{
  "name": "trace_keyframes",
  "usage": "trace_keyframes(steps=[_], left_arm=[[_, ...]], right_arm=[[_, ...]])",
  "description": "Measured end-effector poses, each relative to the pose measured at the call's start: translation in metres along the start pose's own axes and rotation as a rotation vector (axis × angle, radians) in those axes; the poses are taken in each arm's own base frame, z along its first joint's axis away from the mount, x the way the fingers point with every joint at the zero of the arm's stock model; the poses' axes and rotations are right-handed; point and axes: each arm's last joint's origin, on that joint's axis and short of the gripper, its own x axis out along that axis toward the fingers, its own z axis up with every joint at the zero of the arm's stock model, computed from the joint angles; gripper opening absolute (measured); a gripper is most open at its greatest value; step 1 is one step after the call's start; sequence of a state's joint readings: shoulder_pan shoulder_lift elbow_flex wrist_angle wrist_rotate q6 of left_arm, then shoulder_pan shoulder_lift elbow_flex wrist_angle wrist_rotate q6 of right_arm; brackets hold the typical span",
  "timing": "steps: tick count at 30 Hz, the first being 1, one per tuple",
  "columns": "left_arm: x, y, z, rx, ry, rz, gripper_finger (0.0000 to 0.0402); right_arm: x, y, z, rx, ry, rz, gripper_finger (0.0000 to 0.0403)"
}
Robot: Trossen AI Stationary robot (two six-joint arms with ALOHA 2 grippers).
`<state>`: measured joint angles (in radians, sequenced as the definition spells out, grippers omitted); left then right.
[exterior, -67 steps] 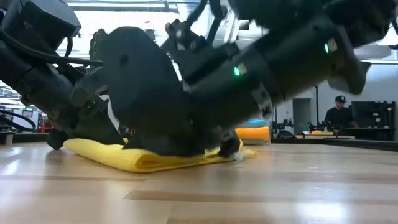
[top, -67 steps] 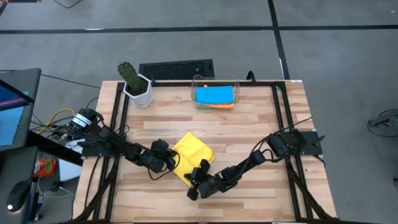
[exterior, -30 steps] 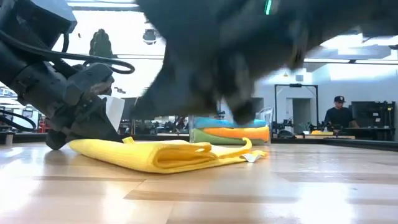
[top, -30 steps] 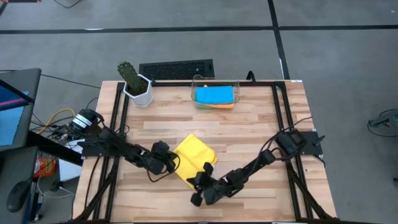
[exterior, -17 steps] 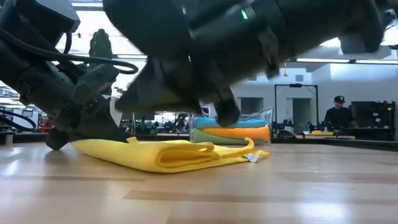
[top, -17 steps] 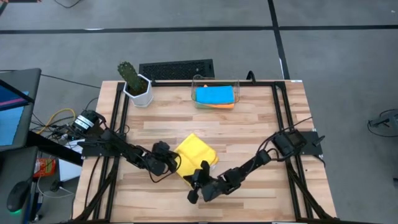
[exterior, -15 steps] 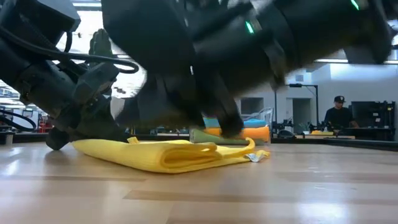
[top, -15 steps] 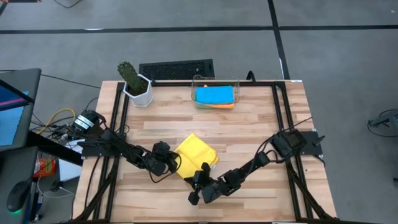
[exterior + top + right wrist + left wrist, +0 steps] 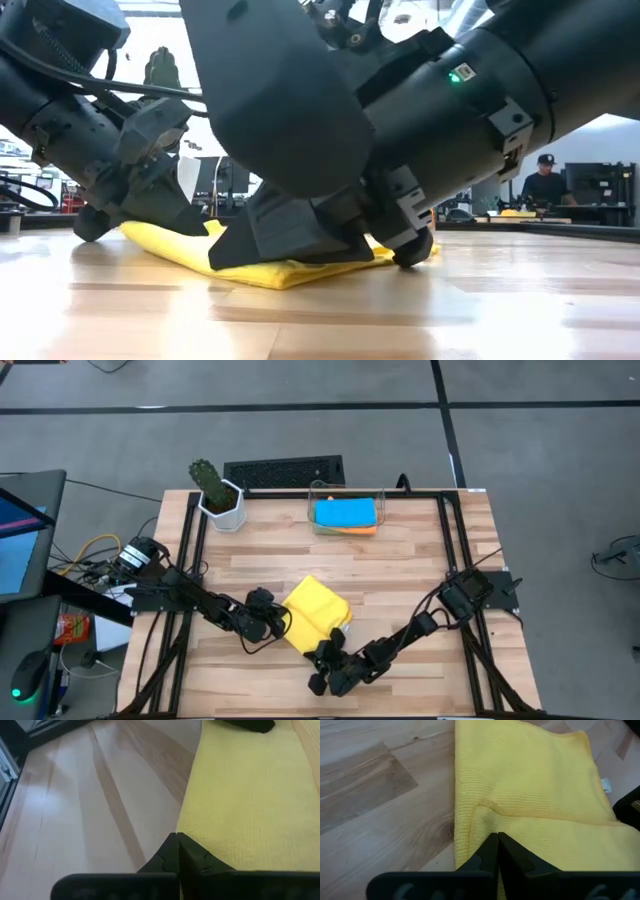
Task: Fold microfiber towels
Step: Fold the yellow towel
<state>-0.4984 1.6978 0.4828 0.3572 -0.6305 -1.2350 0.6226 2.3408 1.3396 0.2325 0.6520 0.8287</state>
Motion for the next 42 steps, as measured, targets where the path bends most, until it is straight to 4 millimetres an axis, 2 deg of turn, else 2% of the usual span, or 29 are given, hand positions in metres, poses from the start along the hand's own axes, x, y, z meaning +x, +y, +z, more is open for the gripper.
trace_keyframes(steps=[8, 14, 21, 26, 29, 32, 35, 39, 42], left_arm=[[-0.002, -0.001, -0.002, -0.029, 0.013, -0.011, 0.0000], [-0.005, -0.008, -0.005, -0.077, -0.009, -0.025, 0.0000], [-0.009, -0.041, -0.003, -0.194, 0.043, -0.144, 0.0000], [-0.012, -0.062, 0.002, -0.148, 0.015, -0.186, 0.0000], [-0.016, -0.077, 0.005, -0.061, -0.008, -0.220, 0.0000], [-0.016, -0.090, 0.012, 0.034, 0.000, -0.249, 0.0000], [-0.016, -0.095, 0.016, 0.076, 0.042, -0.208, 0.0000], [-0.016, -0.095, 0.017, 0.165, -0.008, -0.119, 0.0000], [-0.005, -0.087, 0.014, 0.214, -0.018, -0.073, 0.0000]], right_arm=[[-0.010, 0.005, 0.002, 0.003, 0.028, 0.023, 0.0023], [-0.037, 0.011, 0.009, -0.074, 0.115, 0.010, 0.0020], [-0.086, 0.016, 0.039, -0.160, 0.124, -0.032, 0.0023], [-0.111, 0.015, 0.050, -0.201, 0.094, -0.085, 0.0032], [-0.123, 0.015, 0.055, -0.159, 0.008, -0.138, 0.0025], [-0.126, 0.009, 0.052, -0.102, -0.033, -0.164, 0.0015], [-0.122, 0.005, 0.048, -0.056, -0.037, -0.172, 0.0014], [-0.106, 0.003, 0.040, 0.005, -0.067, -0.173, 0.0027], [-0.091, 0.000, 0.031, 0.044, -0.074, -0.183, 0.0028]])
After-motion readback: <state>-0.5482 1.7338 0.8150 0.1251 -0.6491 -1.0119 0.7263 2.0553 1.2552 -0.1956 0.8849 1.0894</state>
